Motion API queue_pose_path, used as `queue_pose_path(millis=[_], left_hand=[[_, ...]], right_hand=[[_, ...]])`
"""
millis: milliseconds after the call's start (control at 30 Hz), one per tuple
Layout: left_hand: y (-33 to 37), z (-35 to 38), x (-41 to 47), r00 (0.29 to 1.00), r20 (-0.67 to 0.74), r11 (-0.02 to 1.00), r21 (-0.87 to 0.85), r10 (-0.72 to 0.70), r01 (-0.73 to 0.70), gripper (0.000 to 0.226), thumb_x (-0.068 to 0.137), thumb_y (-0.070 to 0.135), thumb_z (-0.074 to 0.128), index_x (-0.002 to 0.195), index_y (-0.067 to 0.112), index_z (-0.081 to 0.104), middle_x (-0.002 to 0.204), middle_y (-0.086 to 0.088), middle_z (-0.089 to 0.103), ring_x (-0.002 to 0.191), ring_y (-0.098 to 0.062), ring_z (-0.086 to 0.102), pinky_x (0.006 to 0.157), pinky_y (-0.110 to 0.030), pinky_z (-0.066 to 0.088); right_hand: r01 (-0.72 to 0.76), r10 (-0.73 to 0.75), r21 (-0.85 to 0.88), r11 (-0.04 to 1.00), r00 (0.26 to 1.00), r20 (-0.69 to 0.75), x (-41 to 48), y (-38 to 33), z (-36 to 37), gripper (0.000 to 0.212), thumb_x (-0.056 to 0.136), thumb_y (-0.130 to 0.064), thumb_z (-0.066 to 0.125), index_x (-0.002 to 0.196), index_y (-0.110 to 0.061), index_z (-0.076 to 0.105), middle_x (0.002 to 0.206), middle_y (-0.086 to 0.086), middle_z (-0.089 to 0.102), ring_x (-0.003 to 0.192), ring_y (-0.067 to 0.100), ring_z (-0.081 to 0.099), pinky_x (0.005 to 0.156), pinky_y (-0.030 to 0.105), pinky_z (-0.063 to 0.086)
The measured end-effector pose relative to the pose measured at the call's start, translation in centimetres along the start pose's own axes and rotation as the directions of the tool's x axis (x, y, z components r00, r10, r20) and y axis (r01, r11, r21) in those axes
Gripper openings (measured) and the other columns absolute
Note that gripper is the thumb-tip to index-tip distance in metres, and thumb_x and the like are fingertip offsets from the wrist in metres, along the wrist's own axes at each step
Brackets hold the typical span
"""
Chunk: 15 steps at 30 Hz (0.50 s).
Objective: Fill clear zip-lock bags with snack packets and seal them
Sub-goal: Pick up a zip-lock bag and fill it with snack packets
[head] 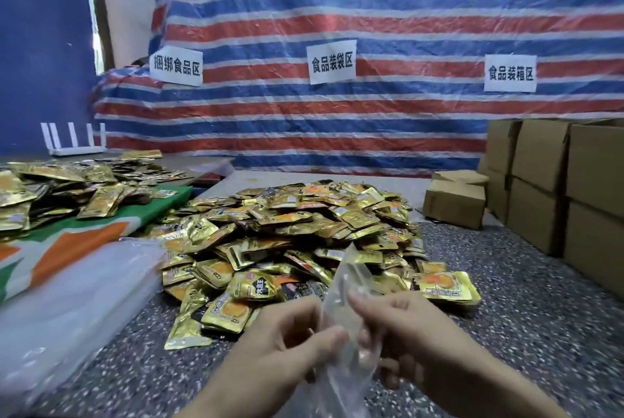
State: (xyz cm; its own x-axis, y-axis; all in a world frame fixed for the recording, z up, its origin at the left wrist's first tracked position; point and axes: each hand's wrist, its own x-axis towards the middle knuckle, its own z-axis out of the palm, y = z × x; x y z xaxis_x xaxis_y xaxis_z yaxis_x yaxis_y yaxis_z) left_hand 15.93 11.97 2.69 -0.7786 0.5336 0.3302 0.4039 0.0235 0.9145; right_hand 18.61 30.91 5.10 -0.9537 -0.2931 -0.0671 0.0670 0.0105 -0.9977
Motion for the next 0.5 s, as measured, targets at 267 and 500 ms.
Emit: queue_pose_path(millis=[267,500], left_hand=[[-1.0,-2.7,1.4,0.917,-0.381,0.992,-0.073,-0.12,0.1,0.031,0.079,0.036,0.062,0.055,0.017,0.063,0.061,-0.008,0.063,0.053,-0.012,0.058,0.048,-0.017,0.049],[-2.1,-3.1,3.8,0.886,-0.442,0.986,-0.145,-0.141,0.085,0.047,0.092,0.049,0.051,0.08,0.01,0.075,0.078,-0.01,0.075,0.067,-0.023,0.071,0.054,-0.02,0.054]], right_hand=[[-0.05,-0.031,-0.21,0.976,0.93,-0.367,1.1,0.6,-4.1,0.031,0.082,-0.026,0.069,0.055,-0.009,0.066,0.052,0.007,0.057,0.044,0.014,0.044,0.044,0.022,0.029],[0.121,-0.25,-0.323,0.938,0.885,-0.393,5.0,-0.2,-7.4,0.036,0.079,-0.057,0.071,0.071,-0.022,0.072,0.075,-0.001,0.072,0.061,0.007,0.063,0.052,0.02,0.044]])
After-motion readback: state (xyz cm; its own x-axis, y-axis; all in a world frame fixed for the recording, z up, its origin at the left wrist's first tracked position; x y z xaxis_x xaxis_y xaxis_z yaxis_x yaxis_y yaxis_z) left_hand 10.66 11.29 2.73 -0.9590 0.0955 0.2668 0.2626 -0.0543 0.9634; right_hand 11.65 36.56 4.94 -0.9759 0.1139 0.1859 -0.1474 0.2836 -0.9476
